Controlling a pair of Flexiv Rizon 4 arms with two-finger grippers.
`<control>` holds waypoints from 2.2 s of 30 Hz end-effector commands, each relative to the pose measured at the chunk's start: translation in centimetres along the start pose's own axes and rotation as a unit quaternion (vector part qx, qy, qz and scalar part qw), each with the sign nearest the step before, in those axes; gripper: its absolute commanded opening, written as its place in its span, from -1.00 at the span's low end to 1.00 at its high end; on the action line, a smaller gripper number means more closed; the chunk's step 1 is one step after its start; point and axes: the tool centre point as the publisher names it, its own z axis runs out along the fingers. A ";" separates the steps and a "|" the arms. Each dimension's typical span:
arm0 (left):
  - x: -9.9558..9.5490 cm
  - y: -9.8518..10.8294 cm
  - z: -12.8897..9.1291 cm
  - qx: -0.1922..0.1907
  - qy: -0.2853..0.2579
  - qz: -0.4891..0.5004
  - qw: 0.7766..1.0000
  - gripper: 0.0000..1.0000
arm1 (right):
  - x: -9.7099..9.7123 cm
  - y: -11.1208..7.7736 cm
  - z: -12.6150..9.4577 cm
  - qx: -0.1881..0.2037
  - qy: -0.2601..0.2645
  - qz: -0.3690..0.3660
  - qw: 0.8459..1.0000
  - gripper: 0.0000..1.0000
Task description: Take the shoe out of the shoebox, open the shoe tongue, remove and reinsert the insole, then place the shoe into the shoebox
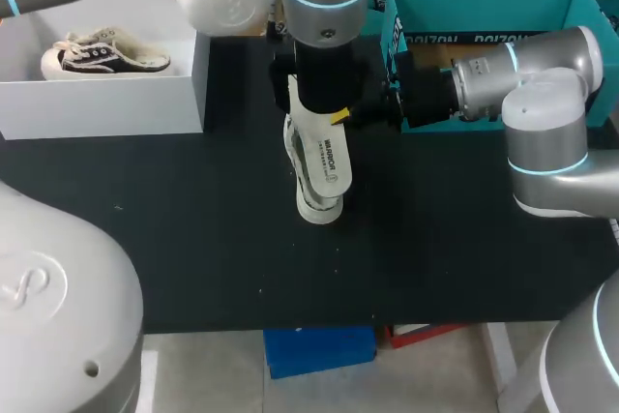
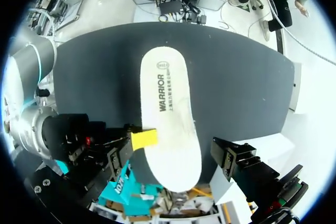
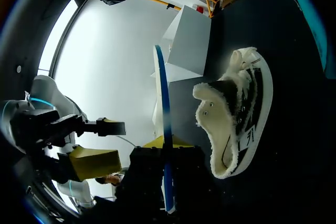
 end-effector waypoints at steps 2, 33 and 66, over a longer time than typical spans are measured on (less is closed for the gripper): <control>-0.1 2.5 0.8 0.004 0.001 -0.001 1.000 1.00 | -0.1 0.0 0.2 -0.001 0.000 0.000 1.000 -1.00; 1.0 11.2 3.3 0.028 -0.006 -0.052 0.998 1.00 | -0.1 0.0 0.2 -0.001 0.000 0.000 1.000 -1.00; 2.2 1.0 0.6 0.010 -0.016 -0.041 0.999 1.00 | -0.1 0.0 0.2 -0.001 0.000 0.000 1.000 -1.00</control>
